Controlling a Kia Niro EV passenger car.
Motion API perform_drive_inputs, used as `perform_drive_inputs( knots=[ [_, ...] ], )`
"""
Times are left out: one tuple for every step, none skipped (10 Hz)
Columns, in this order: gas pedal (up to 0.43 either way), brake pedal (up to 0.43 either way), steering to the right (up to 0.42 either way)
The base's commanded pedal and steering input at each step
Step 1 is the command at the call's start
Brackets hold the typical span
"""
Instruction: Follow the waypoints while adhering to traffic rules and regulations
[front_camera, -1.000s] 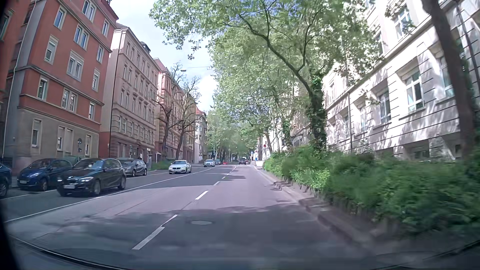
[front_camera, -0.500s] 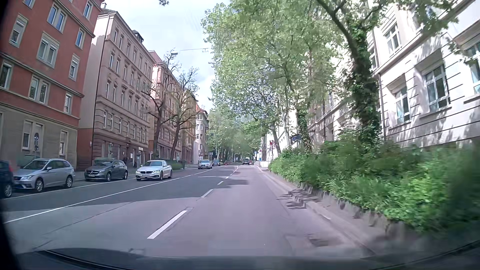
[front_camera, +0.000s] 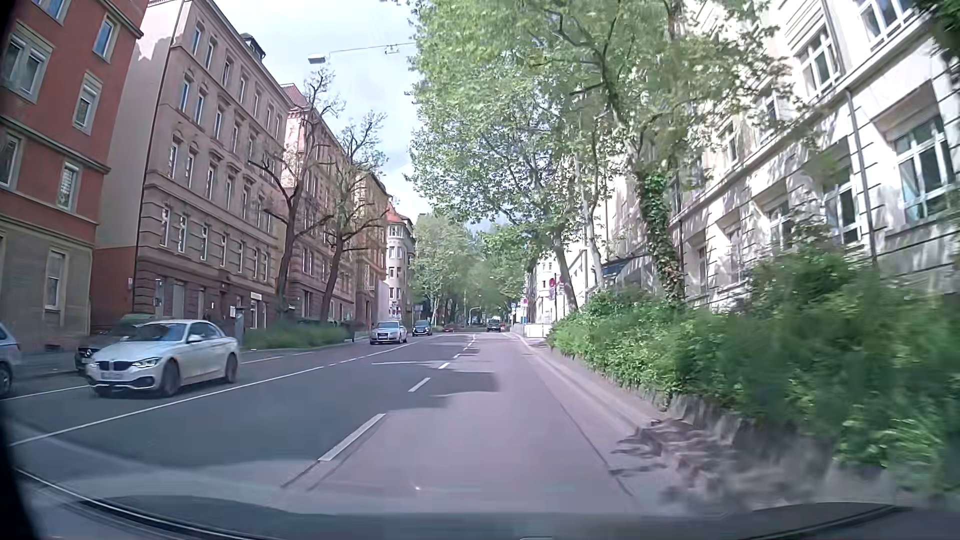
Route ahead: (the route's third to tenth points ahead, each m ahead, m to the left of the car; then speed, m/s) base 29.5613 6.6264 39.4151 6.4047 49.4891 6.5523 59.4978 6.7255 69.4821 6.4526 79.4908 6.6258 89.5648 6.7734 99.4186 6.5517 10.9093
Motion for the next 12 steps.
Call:
perform_drive_inputs(
  knots=[
    [0.138,0.000,0.000],
    [0.138,0.000,0.000],
    [0.138,0.000,0.000],
    [0.138,0.000,0.000],
    [0.138,0.000,0.000],
    [0.138,0.000,0.000],
    [0.138,0.000,-0.001],
    [0.138,0.000,-0.001],
    [0.138,0.000,-0.001],
    [0.138,0.000,-0.001],
    [0.138,0.000,0.000],
    [0.138,0.000,-0.001]
  ],
)
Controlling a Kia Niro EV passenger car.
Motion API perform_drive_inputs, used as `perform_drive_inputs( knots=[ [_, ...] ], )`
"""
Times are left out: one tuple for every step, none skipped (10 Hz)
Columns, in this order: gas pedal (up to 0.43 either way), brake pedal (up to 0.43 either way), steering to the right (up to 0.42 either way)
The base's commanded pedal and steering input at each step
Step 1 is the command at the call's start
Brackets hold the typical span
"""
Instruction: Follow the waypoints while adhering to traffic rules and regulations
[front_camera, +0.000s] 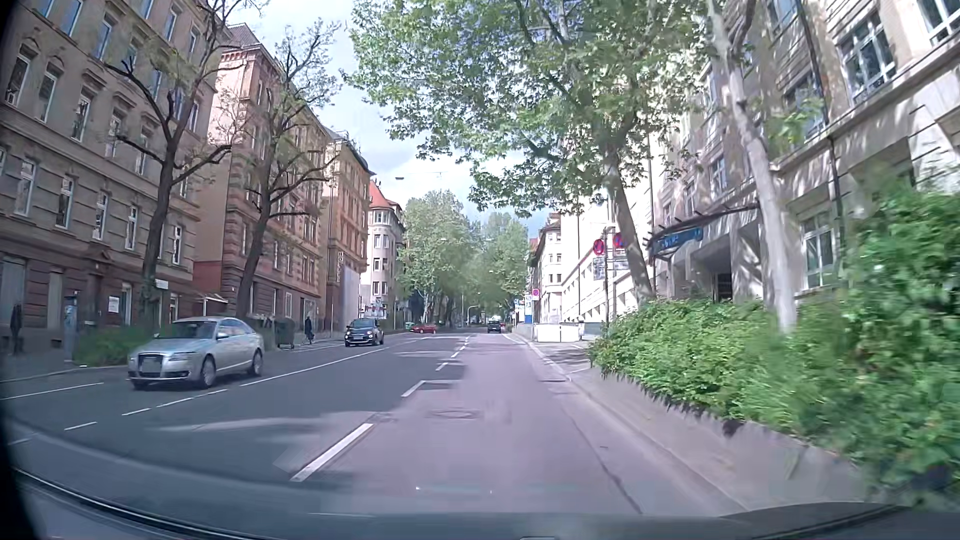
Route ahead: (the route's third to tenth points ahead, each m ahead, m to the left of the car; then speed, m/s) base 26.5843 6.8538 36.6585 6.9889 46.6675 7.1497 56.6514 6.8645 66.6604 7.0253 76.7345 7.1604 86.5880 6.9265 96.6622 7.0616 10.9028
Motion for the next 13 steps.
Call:
perform_drive_inputs(
  knots=[
    [0.138,0.000,-0.002],
    [0.138,0.000,-0.005],
    [0.138,0.000,-0.005],
    [0.138,0.000,-0.005],
    [0.138,0.000,-0.004],
    [0.138,0.000,-0.004],
    [0.138,0.000,-0.004],
    [0.138,0.000,-0.003],
    [0.138,0.000,-0.001],
    [0.138,0.000,-0.001],
    [0.118,0.000,-0.005],
    [0.118,0.000,-0.005],
    [0.118,0.000,-0.004]
  ],
)
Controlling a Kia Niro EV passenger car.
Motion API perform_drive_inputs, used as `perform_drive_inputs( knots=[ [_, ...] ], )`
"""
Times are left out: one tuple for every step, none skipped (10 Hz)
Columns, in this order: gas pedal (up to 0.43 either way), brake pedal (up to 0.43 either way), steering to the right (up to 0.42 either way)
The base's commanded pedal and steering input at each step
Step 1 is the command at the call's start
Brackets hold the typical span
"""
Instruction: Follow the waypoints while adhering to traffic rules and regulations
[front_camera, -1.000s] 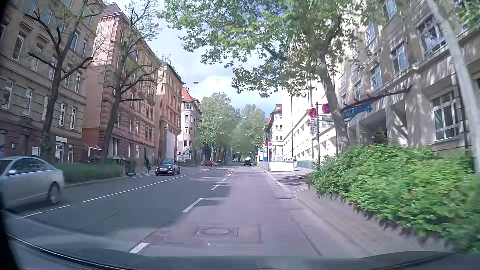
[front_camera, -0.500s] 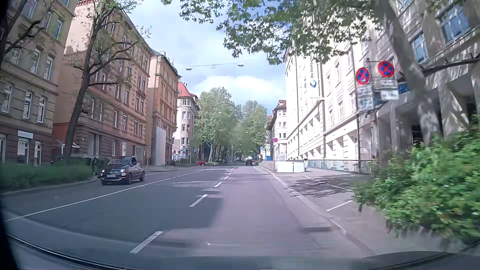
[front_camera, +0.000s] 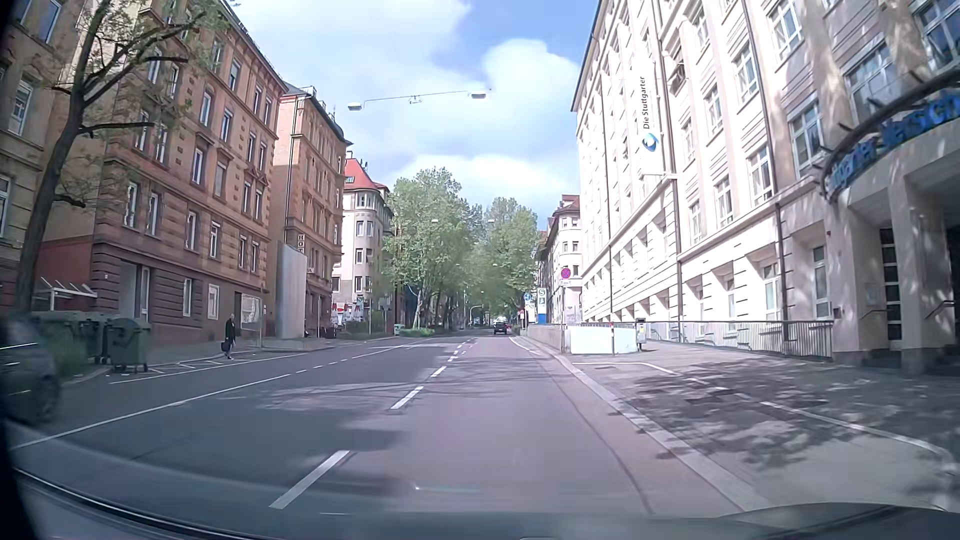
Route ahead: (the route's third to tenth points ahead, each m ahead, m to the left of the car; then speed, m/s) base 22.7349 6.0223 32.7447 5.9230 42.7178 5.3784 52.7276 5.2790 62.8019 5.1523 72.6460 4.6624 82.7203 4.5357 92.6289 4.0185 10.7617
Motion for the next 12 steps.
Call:
perform_drive_inputs(
  knots=[
    [0.118,0.000,-0.004],
    [0.118,0.000,-0.004],
    [0.118,0.000,-0.004],
    [0.118,0.000,-0.006],
    [0.130,0.000,-0.007],
    [0.130,0.000,-0.006],
    [0.130,0.000,-0.004],
    [0.130,0.000,-0.004],
    [0.130,0.000,-0.004],
    [0.130,0.000,-0.004],
    [0.130,0.000,-0.004],
    [0.130,0.000,-0.004]
  ],
)
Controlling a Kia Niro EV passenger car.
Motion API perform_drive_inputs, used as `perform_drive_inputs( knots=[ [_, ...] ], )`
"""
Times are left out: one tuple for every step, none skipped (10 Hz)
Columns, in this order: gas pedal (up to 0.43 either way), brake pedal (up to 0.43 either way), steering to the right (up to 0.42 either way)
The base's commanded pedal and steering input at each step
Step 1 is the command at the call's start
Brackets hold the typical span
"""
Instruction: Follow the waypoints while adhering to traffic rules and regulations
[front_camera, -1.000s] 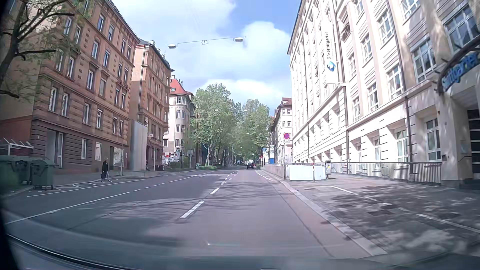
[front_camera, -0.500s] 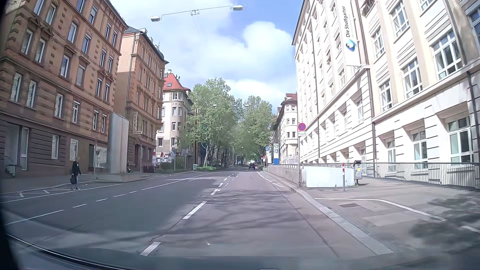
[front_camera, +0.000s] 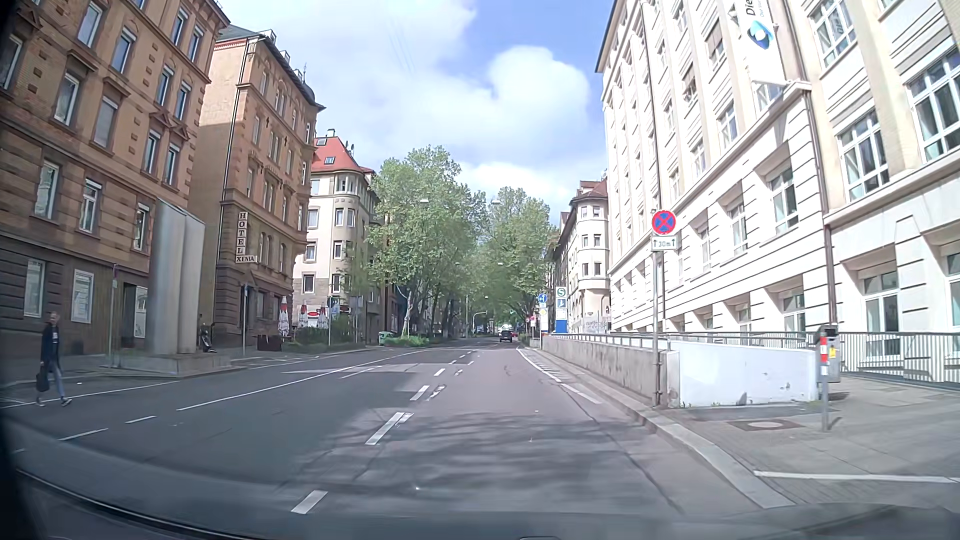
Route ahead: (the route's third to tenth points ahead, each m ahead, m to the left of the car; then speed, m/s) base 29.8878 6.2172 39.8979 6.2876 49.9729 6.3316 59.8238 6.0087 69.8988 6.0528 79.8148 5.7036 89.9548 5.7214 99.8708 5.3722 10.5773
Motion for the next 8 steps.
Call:
perform_drive_inputs(
  knots=[
    [0.130,0.000,-0.002],
    [0.130,0.000,0.000],
    [0.130,0.000,0.000],
    [0.130,0.000,0.000],
    [0.130,0.000,0.000],
    [0.130,0.000,0.002],
    [0.130,0.000,0.003],
    [0.130,0.000,0.003]
  ],
)
